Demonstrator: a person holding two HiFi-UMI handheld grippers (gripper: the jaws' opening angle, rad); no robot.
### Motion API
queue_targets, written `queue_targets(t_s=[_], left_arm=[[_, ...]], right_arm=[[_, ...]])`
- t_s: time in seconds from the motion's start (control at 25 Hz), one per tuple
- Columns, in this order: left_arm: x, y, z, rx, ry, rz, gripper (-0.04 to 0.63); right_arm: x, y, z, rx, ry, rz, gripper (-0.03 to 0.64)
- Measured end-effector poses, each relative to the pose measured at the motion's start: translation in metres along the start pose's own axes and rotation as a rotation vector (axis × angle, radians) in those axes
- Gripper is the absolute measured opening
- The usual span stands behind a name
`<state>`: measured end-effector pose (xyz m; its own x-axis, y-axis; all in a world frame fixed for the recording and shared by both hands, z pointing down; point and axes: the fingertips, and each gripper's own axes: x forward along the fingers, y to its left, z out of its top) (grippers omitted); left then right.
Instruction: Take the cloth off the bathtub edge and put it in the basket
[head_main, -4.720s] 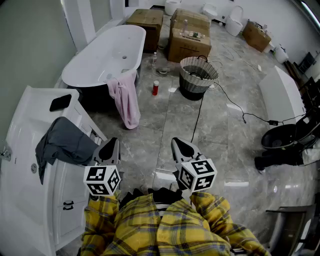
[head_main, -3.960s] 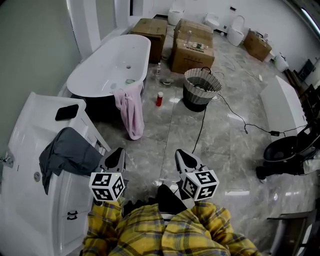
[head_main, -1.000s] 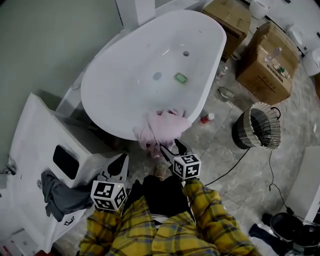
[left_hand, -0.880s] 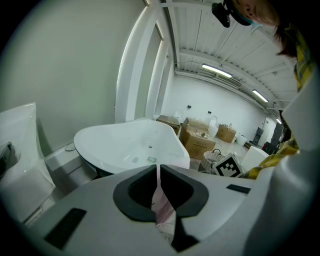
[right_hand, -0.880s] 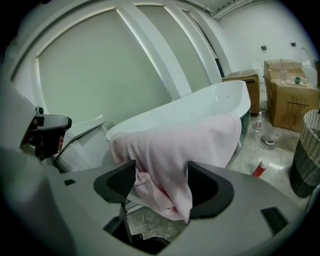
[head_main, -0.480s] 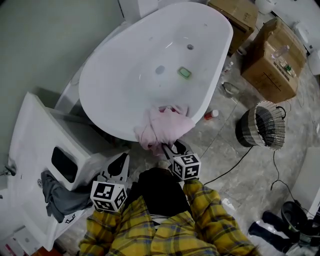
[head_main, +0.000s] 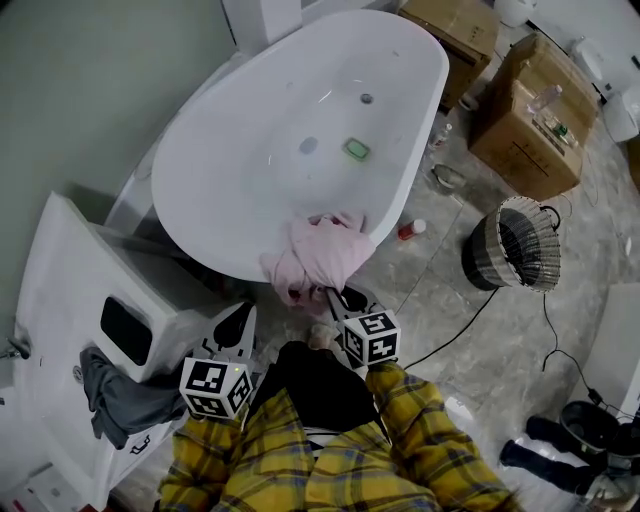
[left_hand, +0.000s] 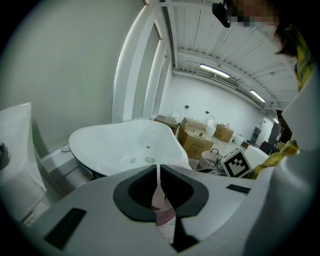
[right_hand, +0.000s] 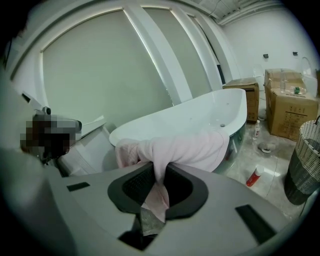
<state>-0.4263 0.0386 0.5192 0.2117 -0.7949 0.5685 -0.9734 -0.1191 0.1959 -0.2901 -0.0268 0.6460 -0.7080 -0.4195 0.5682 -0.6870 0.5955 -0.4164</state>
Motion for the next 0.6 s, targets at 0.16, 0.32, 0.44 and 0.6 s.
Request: queue_targets(t_s=[0.16,0.32,0.44,0.6], left_arm=[[0.001,-0.009,0.004,0.008,-0.017,-0.025,0.034],[-0.001,-0.015,0.006,0.019,-0.036,-0.043,0.034],[0.001,-0.019,0.011,0.027,-0.060,-0.060,0.034],[0.002,-0.026,0.023,0.039,-0.092,-0.089,0.034]], right_arm=[[-0.017,0.001,0.015,0.015,-0.043,0.011,0.072],[-0.038,0.009,0.036,0.037,-0.104,0.026,0.072],[-0.055,0.014,0.059,0.017,-0.153,0.035,0.072],[-0.078,0.020,0.092,-0.010,-0.201,0.050,0.072]])
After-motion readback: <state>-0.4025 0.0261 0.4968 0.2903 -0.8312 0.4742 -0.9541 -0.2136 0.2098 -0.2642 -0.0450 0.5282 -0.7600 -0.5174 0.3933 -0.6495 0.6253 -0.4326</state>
